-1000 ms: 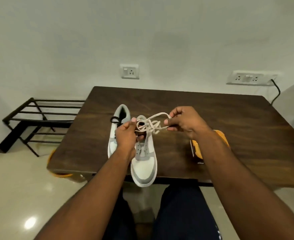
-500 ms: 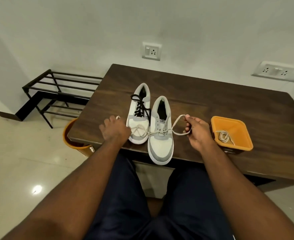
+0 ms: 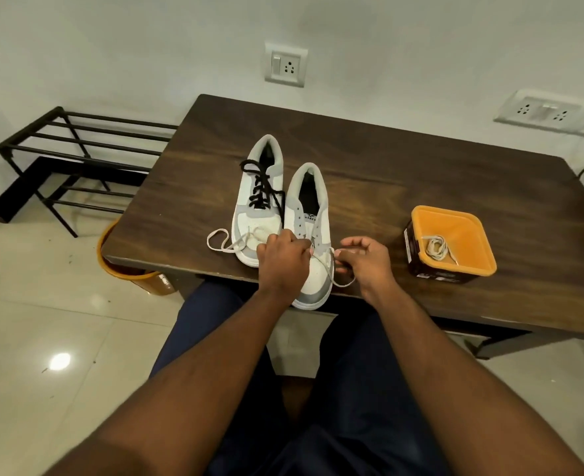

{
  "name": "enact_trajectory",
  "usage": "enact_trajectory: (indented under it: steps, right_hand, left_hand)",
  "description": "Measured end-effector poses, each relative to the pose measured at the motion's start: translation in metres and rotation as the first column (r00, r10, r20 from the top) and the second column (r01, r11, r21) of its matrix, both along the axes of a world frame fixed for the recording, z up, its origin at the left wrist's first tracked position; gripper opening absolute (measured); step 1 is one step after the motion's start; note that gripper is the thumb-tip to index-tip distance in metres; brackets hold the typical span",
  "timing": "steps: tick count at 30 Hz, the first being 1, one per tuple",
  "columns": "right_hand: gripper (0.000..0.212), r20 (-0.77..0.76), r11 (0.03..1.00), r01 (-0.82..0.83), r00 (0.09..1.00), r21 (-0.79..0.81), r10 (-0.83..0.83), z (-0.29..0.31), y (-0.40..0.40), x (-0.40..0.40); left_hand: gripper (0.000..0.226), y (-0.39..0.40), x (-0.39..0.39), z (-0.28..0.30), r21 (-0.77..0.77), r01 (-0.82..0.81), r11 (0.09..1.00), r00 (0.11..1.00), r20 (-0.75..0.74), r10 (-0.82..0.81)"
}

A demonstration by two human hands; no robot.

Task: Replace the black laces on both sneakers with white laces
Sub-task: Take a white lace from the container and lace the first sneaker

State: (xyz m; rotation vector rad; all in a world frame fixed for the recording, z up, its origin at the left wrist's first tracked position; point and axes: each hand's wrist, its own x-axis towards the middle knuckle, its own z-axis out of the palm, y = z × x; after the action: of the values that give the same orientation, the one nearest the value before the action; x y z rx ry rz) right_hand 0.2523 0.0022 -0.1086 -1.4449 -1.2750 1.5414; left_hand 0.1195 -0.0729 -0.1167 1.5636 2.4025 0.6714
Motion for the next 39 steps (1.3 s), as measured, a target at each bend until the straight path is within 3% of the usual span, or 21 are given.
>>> enact_trajectory:
  steps: [4,8,10,13,24,28,39]
  right_hand:
    - [0.037,0.246,0.940,-0.286,0.940,0.185,0.238,-0.017,0.002,0.001]
    - [0.020,0.428,0.842,-0.409,0.870,0.352,0.243,-0.025,0.006,0.003]
    - [0.009,0.424,0.841,-0.399,0.876,0.366,0.231,-0.028,0.009,0.005]
    - [0.017,0.351,0.864,-0.337,0.914,0.373,0.205,-0.030,0.011,0.008]
    - [0.011,0.181,0.923,-0.189,0.974,0.336,0.134,-0.031,0.005,0.006]
    - [0.009,0.264,0.895,-0.228,0.956,0.383,0.130,-0.028,0.001,0.007]
    - [0.010,0.405,0.797,-0.377,0.896,0.472,0.184,-0.029,0.003,-0.001]
  left_hand:
    - [0.030,0.005,0.004,-0.004,0.014,-0.050,0.999,0.992,0.119,0.048]
    - [0.040,0.009,0.000,0.000,-0.043,-0.018,0.999,0.975,0.222,0.027]
    - [0.040,0.013,-0.004,-0.001,-0.062,-0.033,0.998,0.944,0.326,0.051]
    - [0.039,0.017,-0.006,-0.001,-0.082,-0.054,0.995,0.910,0.405,0.083]
    - [0.028,0.017,-0.001,-0.007,-0.068,-0.026,0.997,0.877,0.477,0.056]
    - [0.017,0.018,-0.001,-0.009,0.022,-0.027,0.999,0.835,0.550,0.011]
    - [0.024,0.022,-0.003,-0.011,0.049,-0.007,0.999,0.785,0.620,-0.025]
